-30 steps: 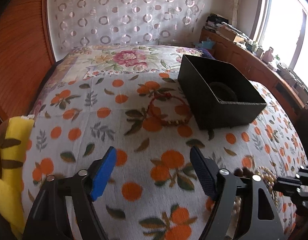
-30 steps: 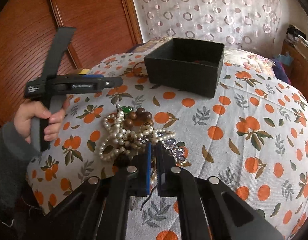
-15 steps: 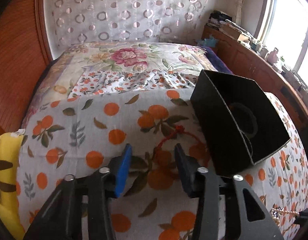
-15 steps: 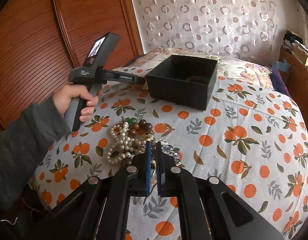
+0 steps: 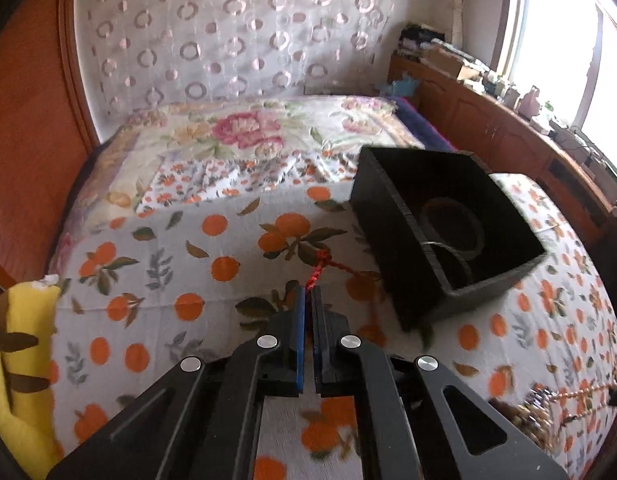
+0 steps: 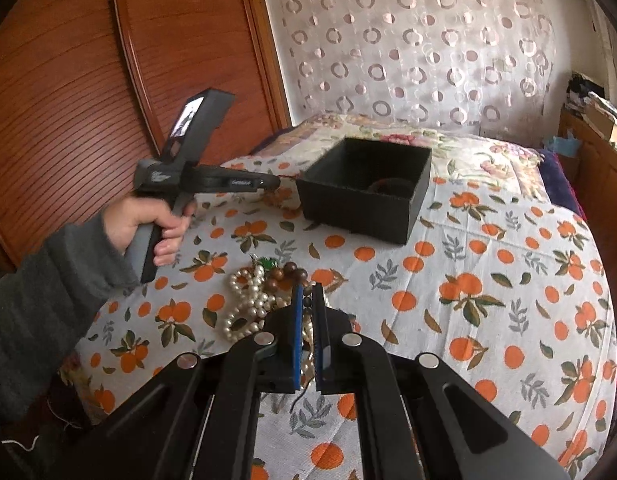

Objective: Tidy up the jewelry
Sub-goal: 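Grasp the red string bracelet with the left tool, then carry the pearl necklace with the right tool while the left tool carries the red bracelet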

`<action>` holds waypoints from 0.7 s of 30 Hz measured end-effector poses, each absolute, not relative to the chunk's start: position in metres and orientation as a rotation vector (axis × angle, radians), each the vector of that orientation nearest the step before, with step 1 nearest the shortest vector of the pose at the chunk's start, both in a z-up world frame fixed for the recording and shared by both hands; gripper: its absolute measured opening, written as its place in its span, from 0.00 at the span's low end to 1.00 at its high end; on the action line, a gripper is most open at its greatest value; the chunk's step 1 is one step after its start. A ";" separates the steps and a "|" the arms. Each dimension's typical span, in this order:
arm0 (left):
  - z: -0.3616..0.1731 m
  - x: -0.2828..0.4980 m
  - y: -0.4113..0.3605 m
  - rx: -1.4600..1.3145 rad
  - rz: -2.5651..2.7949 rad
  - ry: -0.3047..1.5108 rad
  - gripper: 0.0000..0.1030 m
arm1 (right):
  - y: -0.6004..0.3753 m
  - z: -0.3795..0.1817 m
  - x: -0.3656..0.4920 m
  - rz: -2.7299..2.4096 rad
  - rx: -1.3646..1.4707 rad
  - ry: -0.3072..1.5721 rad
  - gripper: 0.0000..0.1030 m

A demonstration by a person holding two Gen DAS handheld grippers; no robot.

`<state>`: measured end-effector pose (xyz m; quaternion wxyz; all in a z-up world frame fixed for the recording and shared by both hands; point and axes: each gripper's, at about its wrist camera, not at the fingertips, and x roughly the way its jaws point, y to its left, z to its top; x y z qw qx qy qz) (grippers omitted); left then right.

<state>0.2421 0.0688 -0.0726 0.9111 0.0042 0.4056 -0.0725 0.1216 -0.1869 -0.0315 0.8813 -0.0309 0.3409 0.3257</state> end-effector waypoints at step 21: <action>0.021 0.132 0.039 0.039 -0.222 0.620 0.02 | -0.199 0.081 0.090 0.683 -0.106 0.441 0.05</action>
